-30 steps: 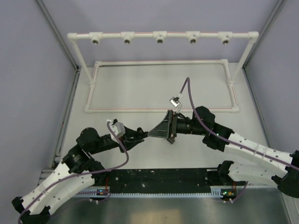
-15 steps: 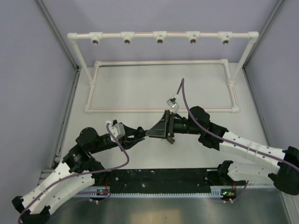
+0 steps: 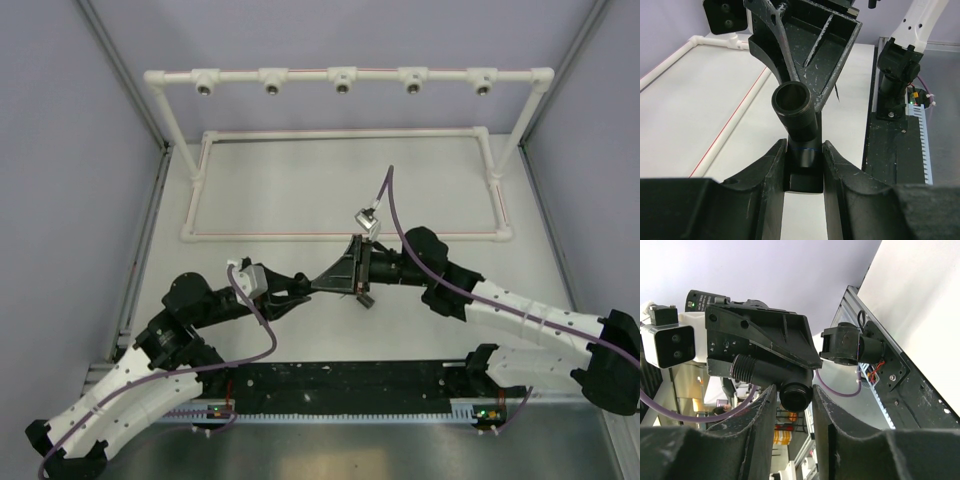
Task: Install the water faucets
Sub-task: Adjust the water faucet.
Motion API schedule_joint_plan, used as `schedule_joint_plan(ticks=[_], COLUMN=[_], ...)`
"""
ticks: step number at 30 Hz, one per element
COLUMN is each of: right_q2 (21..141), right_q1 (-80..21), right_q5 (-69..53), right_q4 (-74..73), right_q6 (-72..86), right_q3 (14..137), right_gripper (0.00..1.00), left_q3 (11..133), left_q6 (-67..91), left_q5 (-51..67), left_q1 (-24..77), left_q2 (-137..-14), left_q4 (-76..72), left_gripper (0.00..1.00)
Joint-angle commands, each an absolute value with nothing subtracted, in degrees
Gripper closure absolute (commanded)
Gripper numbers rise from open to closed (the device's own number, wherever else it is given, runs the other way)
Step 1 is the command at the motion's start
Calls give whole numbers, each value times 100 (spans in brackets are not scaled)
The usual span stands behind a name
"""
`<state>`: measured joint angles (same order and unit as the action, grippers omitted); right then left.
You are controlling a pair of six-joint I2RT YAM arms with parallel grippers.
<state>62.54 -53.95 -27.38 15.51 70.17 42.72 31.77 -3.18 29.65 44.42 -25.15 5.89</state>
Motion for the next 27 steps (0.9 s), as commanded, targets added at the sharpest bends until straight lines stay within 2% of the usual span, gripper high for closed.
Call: schedule_joint_plan(ticks=[1, 3, 6, 8, 9, 11, 12, 13, 14, 17, 27], right_q2=[6258, 6258, 6267, 6249, 6249, 6223, 6188, 6161, 6144, 6021, 5318], right_q1=[-5344, -5335, -5335, -5344, -5335, -5335, -5335, -5335, -5335, -5344, -5335], right_q5=[-2813, -2813, -2821, -2804, -2812, -2830, -2839, -2830, -2830, -2856, -3155], right_q4=[1969, 1969, 1960, 1908, 1864, 1793, 1758, 1688, 1644, 1495, 1318], right_q6=[7093, 7066, 7023, 6935, 6865, 6663, 6558, 6452, 6303, 5803, 4177], right_q3=[4219, 4210, 4184, 4184, 4192, 4236, 4271, 4289, 4333, 4482, 4860], right_gripper=[69, 78, 96, 100, 100, 100, 100, 100, 100, 100, 100], left_q3=[3243, 3234, 3234, 3234, 3226, 3234, 3252, 3269, 3287, 3340, 3217], left_q6=[-378, -378, -343, -325, -273, -98, -53, -27, 226, 622, 2283], left_q5=[3076, 3094, 3120, 3129, 3146, 3094, 3155, 3225, 3295, 3647, 4254], left_q1=[4465, 4474, 4474, 4465, 4465, 4465, 4465, 4465, 4474, 4465, 4465], left_q2=[-2505, -2514, -2531, -2540, -2514, -2505, -2514, -2514, -2531, -2558, -2338], left_q4=[53, 53, 44, 44, 53, 53, 53, 44, 53, 44, -641], left_gripper=[100, 100, 100, 100, 94, 65, 59, 38, 34, 31, 32])
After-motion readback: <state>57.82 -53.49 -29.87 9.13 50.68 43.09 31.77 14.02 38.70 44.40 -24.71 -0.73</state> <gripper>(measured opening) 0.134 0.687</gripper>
